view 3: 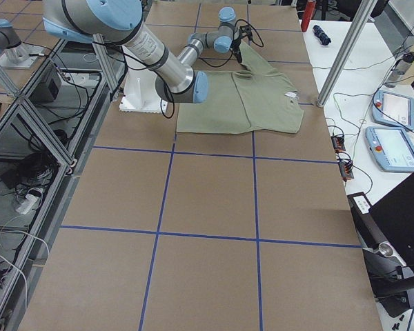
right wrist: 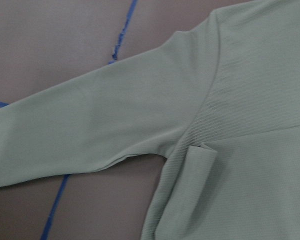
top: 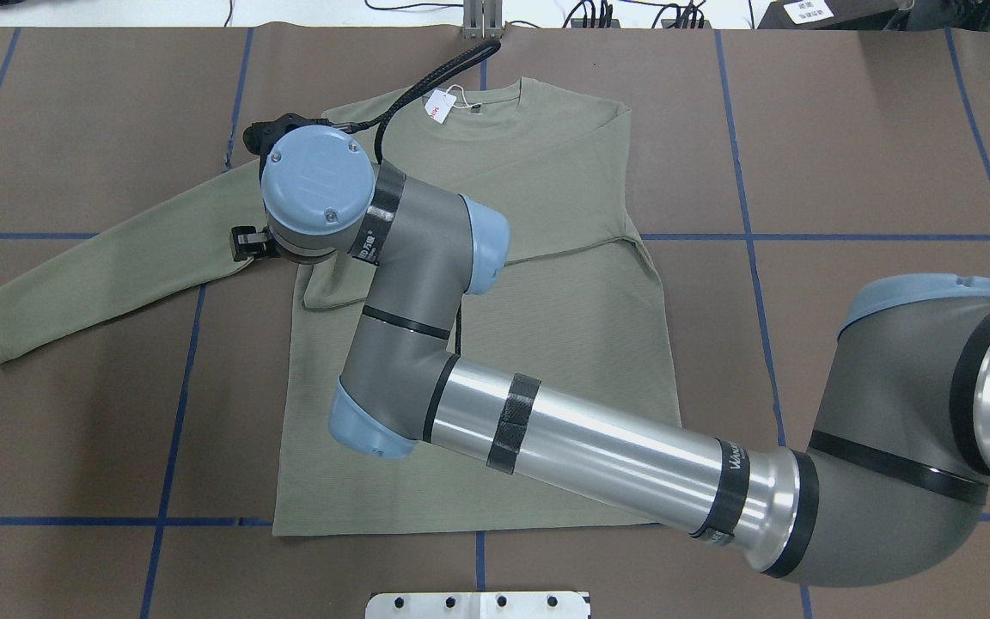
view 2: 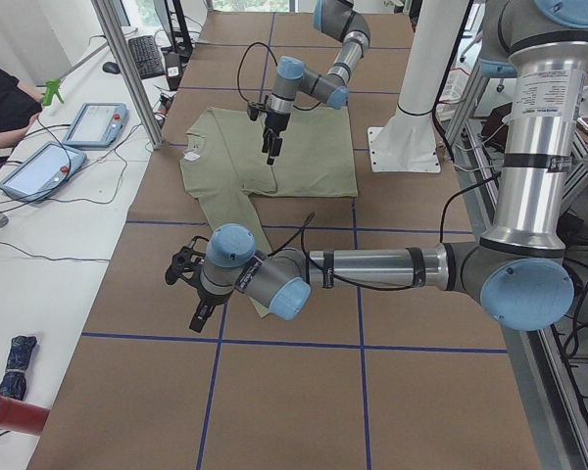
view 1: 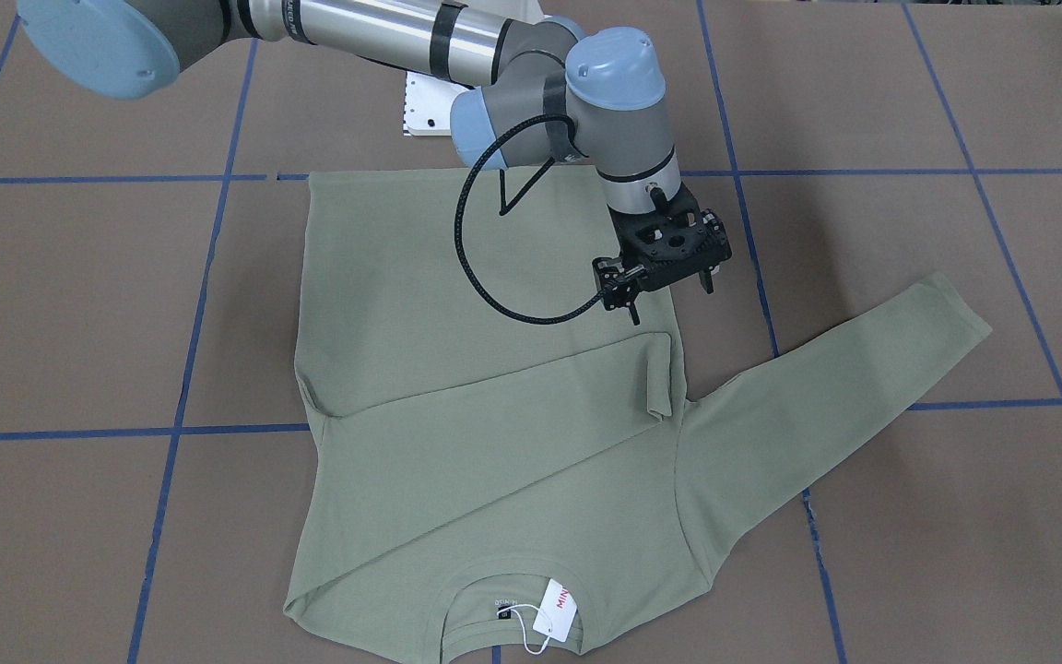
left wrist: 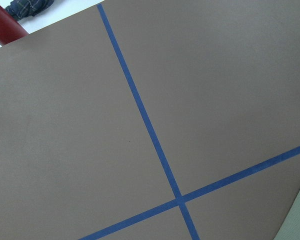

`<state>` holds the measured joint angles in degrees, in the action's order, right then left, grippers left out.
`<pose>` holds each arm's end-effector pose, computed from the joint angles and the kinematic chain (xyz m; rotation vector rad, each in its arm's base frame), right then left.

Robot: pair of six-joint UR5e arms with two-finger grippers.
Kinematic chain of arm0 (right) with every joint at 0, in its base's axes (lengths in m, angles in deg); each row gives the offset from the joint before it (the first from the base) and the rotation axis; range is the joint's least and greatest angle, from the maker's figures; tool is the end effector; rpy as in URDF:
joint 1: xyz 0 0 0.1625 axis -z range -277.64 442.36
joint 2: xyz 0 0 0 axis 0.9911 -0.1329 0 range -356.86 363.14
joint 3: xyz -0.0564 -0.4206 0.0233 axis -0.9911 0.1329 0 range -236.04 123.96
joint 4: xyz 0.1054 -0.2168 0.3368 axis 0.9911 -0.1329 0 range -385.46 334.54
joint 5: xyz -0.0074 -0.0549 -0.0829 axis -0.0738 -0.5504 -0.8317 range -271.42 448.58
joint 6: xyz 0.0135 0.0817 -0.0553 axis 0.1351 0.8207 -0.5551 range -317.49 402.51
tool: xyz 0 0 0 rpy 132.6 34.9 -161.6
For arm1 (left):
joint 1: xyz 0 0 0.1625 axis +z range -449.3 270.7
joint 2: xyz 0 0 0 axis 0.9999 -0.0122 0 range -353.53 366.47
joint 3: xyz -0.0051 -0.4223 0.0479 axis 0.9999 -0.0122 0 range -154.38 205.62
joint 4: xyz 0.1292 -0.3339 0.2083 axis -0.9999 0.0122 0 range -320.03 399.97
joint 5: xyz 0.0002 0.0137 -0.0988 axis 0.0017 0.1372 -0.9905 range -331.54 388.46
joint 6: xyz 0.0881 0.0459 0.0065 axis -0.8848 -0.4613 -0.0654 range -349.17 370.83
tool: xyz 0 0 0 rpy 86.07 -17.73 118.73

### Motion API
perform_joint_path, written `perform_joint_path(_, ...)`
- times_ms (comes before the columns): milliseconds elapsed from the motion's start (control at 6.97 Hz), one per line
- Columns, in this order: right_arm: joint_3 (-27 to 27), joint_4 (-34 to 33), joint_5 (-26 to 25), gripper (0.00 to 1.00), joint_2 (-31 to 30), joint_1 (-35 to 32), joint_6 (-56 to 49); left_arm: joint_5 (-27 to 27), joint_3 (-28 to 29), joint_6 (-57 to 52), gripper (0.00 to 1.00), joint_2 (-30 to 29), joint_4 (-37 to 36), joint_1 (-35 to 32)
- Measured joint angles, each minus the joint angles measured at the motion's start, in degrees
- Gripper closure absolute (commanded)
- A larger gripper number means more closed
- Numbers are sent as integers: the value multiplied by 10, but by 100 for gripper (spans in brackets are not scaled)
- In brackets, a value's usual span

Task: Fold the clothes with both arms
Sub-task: 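Open the right gripper and withdraw it away from the shirt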

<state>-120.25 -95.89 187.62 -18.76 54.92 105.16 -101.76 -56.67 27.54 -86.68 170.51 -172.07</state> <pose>-0.6719 -0.4814 0.0155 0.3696 -1.0220 -0.0837 -0.0006 -0.5441 0.6211 0.4469 0.7868 0.0661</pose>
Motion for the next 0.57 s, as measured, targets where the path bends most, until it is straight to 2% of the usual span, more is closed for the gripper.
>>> perform_joint_path(287, -105, -172, 75, 0, -44, -52, 2, 36, -2, 193, 0, 17, 99, 77)
perform_joint_path(574, -251, -268, 121, 0, -163, -115, -19, 122, -30, 322, 0, 55, 142, 161)
